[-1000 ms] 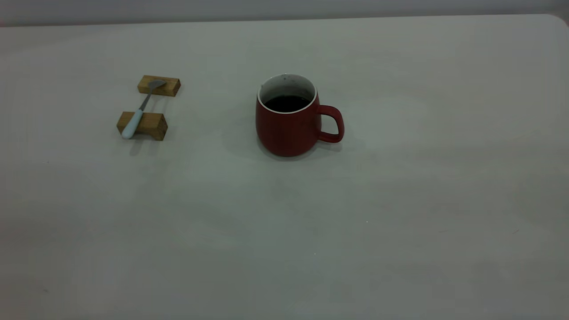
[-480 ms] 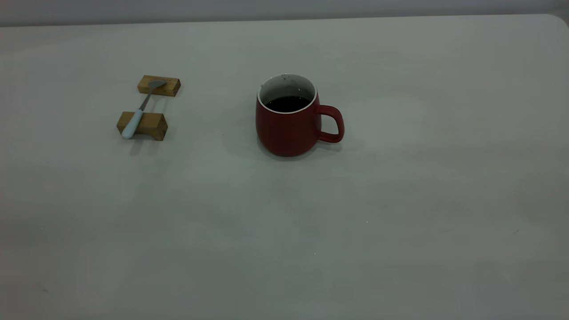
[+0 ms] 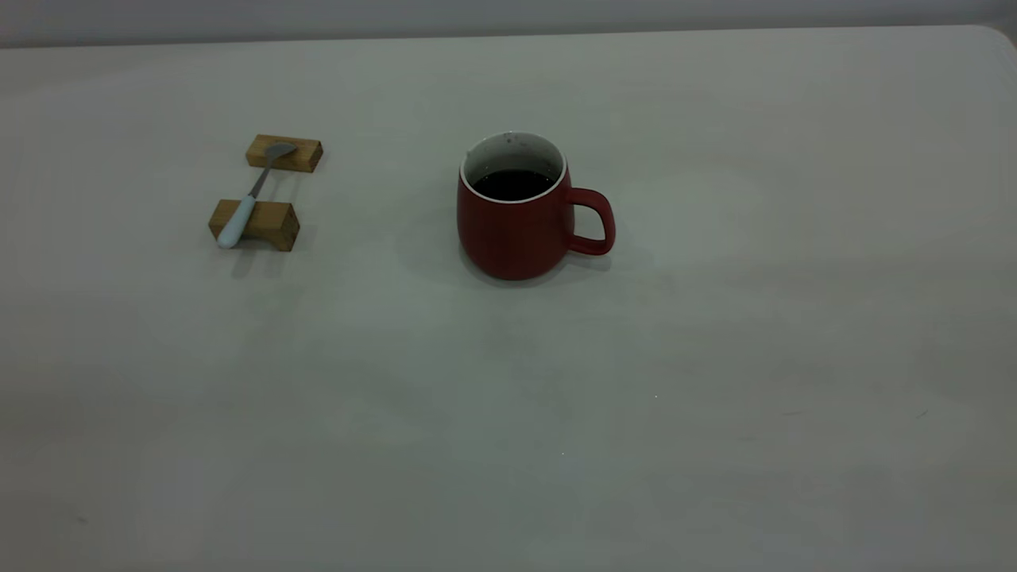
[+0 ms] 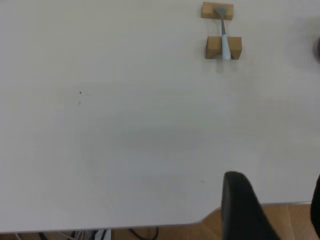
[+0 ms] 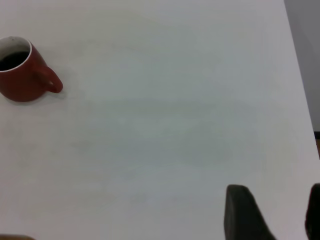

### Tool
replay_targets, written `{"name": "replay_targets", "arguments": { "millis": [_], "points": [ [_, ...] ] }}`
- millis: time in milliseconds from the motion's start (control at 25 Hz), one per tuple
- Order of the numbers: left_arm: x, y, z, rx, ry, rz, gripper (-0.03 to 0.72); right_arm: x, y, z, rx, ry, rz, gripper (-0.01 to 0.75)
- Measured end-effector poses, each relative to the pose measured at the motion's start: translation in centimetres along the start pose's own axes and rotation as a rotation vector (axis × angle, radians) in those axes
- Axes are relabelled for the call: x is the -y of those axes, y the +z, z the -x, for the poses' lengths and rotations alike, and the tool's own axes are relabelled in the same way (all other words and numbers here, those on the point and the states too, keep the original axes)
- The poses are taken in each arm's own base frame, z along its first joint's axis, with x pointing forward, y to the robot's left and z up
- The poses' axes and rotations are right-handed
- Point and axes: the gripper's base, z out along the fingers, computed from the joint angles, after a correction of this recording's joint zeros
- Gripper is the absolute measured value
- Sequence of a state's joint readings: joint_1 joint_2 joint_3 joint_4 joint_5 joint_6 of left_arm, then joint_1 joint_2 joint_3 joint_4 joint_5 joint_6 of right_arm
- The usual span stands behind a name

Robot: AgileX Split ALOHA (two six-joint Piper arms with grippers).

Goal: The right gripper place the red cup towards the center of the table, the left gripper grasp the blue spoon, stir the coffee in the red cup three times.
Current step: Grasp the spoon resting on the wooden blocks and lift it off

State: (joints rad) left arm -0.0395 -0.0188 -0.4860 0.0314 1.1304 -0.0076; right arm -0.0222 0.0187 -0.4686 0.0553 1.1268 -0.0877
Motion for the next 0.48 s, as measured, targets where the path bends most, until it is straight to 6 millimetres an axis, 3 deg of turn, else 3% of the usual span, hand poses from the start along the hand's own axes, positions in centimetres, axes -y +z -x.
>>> {"name": "replay_targets", "arguments": {
  "millis": [320,480],
  "points": [
    [0.2,0.0,0.1,0.002,-0.006,-0.018,0.411,0.0,0.0,0.0,0.000,0.000,0.000,0.233],
    [0.2,0.3,2.7,0.016,0.004,-0.018,0.453,0.0,0.0,0.0,0.000,0.000,0.000,0.230]
  ]
}}
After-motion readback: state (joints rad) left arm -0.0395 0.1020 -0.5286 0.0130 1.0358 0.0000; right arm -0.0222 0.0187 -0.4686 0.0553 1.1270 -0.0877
